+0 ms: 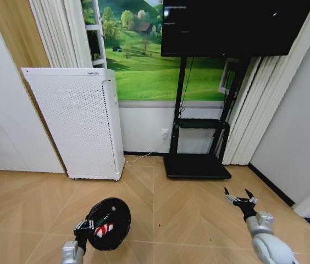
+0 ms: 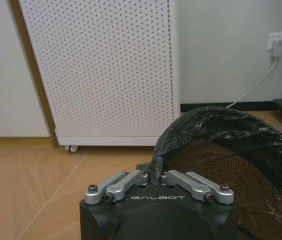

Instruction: Pick up the trash bin and place the garbage on the floor into it.

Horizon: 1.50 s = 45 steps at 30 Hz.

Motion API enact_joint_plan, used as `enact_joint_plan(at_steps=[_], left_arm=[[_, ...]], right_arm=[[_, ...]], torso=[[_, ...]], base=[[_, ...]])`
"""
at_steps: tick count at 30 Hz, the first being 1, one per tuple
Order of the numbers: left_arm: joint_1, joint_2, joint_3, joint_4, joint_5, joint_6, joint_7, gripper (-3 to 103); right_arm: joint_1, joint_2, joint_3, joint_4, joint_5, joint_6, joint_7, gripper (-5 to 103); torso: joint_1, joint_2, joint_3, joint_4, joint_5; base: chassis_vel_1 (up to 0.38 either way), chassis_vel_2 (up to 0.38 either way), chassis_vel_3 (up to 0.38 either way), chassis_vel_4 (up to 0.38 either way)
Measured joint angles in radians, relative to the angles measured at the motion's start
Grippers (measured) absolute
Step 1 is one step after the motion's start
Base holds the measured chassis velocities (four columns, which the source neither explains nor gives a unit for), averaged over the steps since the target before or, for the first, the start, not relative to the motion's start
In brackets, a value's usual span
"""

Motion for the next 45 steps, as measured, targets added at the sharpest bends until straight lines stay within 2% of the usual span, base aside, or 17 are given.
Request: enact_joint_plan(at_steps=[2,23,26,27,28,29,30,32,33,34,35,36,39,42,43,45], left_arm=[[-0.004,-0.007,-0.004,0.035,-0.035,0.010,-0.001,4],[-0.001,-0.026,-0.019,0.116,-0.079,-0.002,-0.001,4],[0.002,-0.027,-0.024,0.118,-0.089,-0.005,0.002,4],[0.007,-0.025,-0.026,0.114,-0.095,-0.007,0.004,1],[0.013,-0.024,-0.028,0.102,-0.104,-0.007,0.008,10],[0.013,-0.024,-0.028,0.102,-0.104,-0.007,0.008,10],[0.017,-0.023,-0.031,0.094,-0.108,-0.007,0.009,16],[0.019,-0.023,-0.032,0.089,-0.109,-0.008,0.009,16],[0.023,-0.024,-0.035,0.081,-0.112,-0.008,0.009,22],[0.023,-0.024,-0.035,0.081,-0.112,-0.008,0.009,22],[0.027,-0.024,-0.037,0.074,-0.114,-0.008,0.010,26],[0.029,-0.024,-0.040,0.069,-0.114,-0.011,0.012,38],[0.030,-0.022,-0.043,0.066,-0.113,-0.013,0.012,43],[0.028,-0.020,-0.046,0.058,-0.112,-0.015,0.013,59],[0.028,-0.020,-0.046,0.058,-0.112,-0.015,0.013,59],[0.027,-0.020,-0.046,0.051,-0.112,-0.015,0.013,70]], right_arm=[[0.000,0.000,0.000,0.000,0.000,0.000,0.000,100],[0.000,0.000,0.000,0.000,0.000,0.000,0.000,100],[0.000,0.000,0.000,0.000,0.000,0.000,0.000,100],[0.000,0.000,0.000,0.000,0.000,0.000,0.000,100],[0.000,0.000,0.000,0.000,0.000,0.000,0.000,100],[0.000,0.000,0.000,0.000,0.000,0.000,0.000,100],[0.000,0.000,0.000,0.000,0.000,0.000,0.000,100],[0.000,0.000,0.000,0.000,0.000,0.000,0.000,100],[0.000,0.000,0.000,0.000,0.000,0.000,0.000,100],[0.000,0.000,0.000,0.000,0.000,0.000,0.000,100],[0.000,0.000,0.000,0.000,0.000,0.000,0.000,100],[0.000,0.000,0.000,0.000,0.000,0.000,0.000,100],[0.000,0.000,0.000,0.000,0.000,0.000,0.000,100],[0.000,0.000,0.000,0.000,0.000,0.000,0.000,100],[0.000,0.000,0.000,0.000,0.000,0.000,0.000,100],[0.000,0.000,0.000,0.000,0.000,0.000,0.000,100]], torso=[[0.000,0.000,0.000,0.0002,-0.0001],[0.000,0.000,0.000,0.0002,-0.0002],[0.000,0.000,0.000,0.0000,-0.0003],[0.000,0.000,0.000,0.0002,-0.0001],[0.000,0.000,0.000,0.0001,-0.0001],[0.000,0.000,0.000,0.0001,-0.0001],[0.000,0.000,0.000,0.0002,0.0000],[0.000,0.000,0.000,0.0002,0.0000],[0.000,0.000,0.000,0.0001,-0.0001],[0.000,0.000,0.000,0.0001,-0.0001],[0.000,0.000,0.000,0.0001,-0.0001],[0.000,0.000,0.000,0.0002,0.0000],[0.000,0.000,0.000,0.0002,0.0000],[0.000,0.000,0.000,0.0001,-0.0001],[0.000,0.000,0.000,0.0001,-0.0001],[0.000,0.000,0.000,0.0001,-0.0001]], base=[[0.000,0.000,0.000,0.000],[0.000,0.000,0.000,0.000],[0.000,0.000,0.000,0.000],[0.000,0.000,0.000,0.000],[0.000,0.000,0.000,0.000],[0.000,0.000,0.000,0.000],[0.000,0.000,0.000,0.000],[0.000,0.000,0.000,0.000],[0.000,0.000,0.000,0.000],[0.000,0.000,0.000,0.000],[0.000,0.000,0.000,0.000],[0.000,0.000,0.000,0.000],[0.000,0.000,0.000,0.000],[0.000,0.000,0.000,0.000],[0.000,0.000,0.000,0.000],[0.000,0.000,0.000,0.000]])
